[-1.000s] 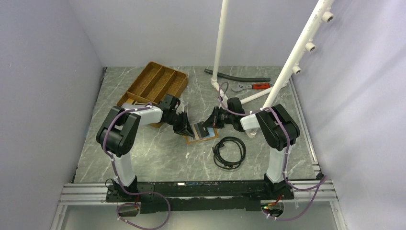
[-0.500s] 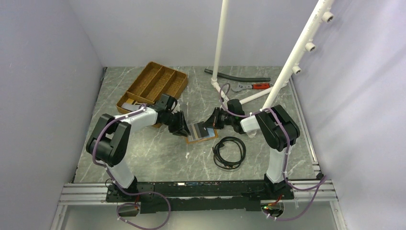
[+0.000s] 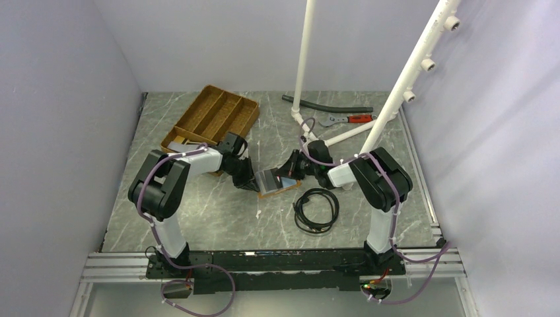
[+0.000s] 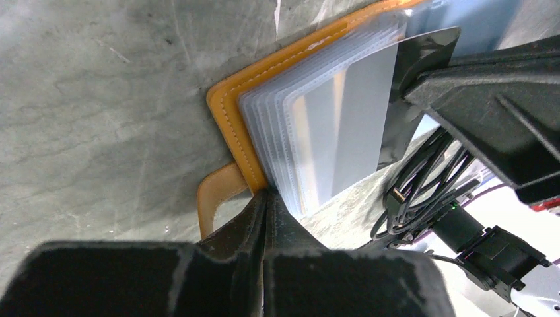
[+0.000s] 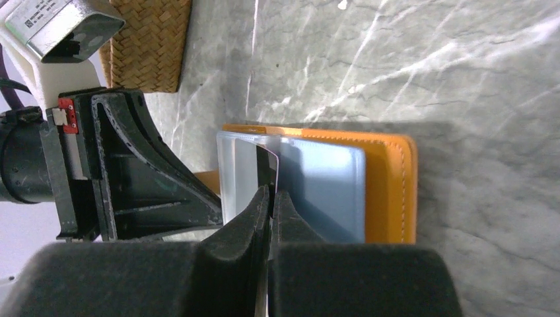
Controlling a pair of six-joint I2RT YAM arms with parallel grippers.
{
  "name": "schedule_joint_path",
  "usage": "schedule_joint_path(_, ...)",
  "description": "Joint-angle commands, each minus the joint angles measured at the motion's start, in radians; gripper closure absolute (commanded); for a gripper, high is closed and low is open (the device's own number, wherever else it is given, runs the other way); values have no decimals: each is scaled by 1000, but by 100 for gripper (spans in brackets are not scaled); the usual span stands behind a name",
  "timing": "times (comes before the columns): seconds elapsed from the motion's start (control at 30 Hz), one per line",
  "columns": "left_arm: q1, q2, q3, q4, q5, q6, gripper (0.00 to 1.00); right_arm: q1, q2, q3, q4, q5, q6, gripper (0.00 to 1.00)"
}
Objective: Put the credit cards into the card holder
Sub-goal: Insert the credit card into the card holder.
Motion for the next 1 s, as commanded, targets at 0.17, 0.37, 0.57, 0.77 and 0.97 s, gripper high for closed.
schedule_joint_path(0.17,-42,54,15,29,-82,1,94,93,-28,-28,1,86,-6,96)
schedule_joint_path(0.37,-43,58,45,-31,-109,43,95,29,-94,-1,-203,16,-210,80)
schedule_joint_path(0.57,-43,83,85,-77,-114,86,95,1,-114,42,-271,-122,-329,64)
schedule_joint_path(0.77,-46,108,113,-90,-92,99,95,7,-60,73,-204,-242,-326,58)
schedule_joint_path(0.97,-62,123,144,-92,-64,104,96,101,-50,152,-308,-77,-330,46)
